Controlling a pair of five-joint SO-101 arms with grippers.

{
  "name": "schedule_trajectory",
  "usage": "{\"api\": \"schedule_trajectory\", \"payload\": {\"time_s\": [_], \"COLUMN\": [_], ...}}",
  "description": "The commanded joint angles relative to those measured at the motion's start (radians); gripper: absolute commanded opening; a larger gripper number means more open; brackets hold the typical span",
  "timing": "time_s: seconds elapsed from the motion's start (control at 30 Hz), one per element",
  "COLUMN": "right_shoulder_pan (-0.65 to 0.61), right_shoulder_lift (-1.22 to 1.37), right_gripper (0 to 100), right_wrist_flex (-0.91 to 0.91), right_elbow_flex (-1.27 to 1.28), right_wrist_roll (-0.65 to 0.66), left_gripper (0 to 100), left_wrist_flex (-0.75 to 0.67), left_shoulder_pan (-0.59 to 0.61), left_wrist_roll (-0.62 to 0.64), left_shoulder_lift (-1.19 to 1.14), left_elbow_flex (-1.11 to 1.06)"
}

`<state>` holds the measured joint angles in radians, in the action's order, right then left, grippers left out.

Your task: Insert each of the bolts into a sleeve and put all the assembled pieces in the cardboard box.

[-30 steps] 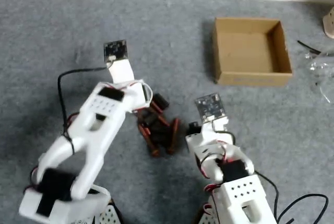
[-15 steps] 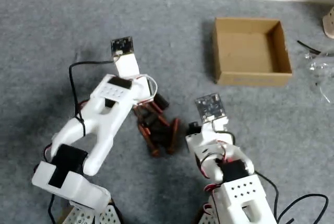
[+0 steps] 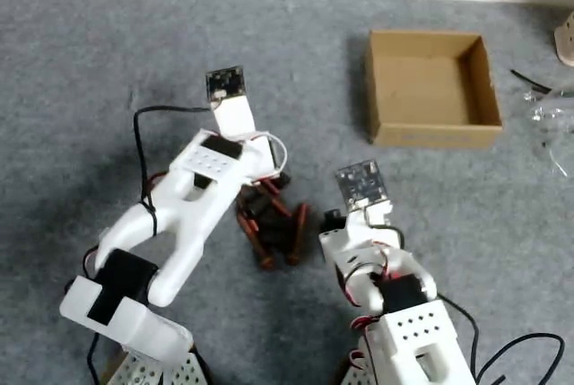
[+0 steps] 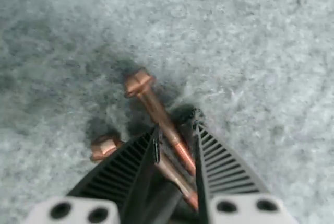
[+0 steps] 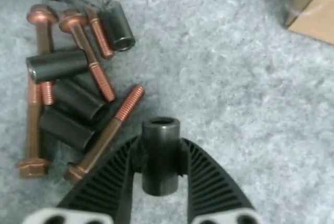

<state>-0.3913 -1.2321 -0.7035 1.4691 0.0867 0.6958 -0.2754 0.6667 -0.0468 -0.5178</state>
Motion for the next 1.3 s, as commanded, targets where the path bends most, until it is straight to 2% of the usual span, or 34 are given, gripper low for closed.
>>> {"api": "schedule_trajectory", "payload": {"time_s": [0.0, 0.17, 0.4, 0.6, 1.0, 1.13, 1.27], "right_shoulder_pan": [0.012, 0.012, 0.01, 0.01, 0.01, 0.01, 0.01], "right_shoulder_lift": [-0.018, -0.018, -0.019, -0.019, -0.019, -0.018, -0.018], "right_gripper": [0.4, 0.4, 0.4, 0.4, 0.4, 0.4, 0.4], "right_wrist_flex": [0.041, 0.041, 0.041, 0.041, 0.041, 0.041, 0.041], "right_elbow_flex": [-0.007, -0.007, -0.007, -0.007, -0.007, -0.007, -0.005], "right_wrist_roll": [0.02, 0.02, 0.02, 0.02, 0.02, 0.02, 0.02], "left_gripper": [11, 11, 11, 11, 11, 0, 0], "left_wrist_flex": [-0.002, -0.005, -0.009, 0.077, 0.083, 0.143, 0.23], "left_shoulder_pan": [-0.005, 0.021, 0.031, 0.084, 0.073, 0.073, 0.081], "left_wrist_roll": [0.008, 0.051, 0.069, 0.143, 0.146, 0.143, 0.146], "left_shoulder_lift": [0.005, -0.007, -0.2, -0.236, -0.288, -0.326, -0.358], "left_elbow_flex": [0.044, 0.044, 0.142, 0.228, 0.236, 0.292, 0.357]}}
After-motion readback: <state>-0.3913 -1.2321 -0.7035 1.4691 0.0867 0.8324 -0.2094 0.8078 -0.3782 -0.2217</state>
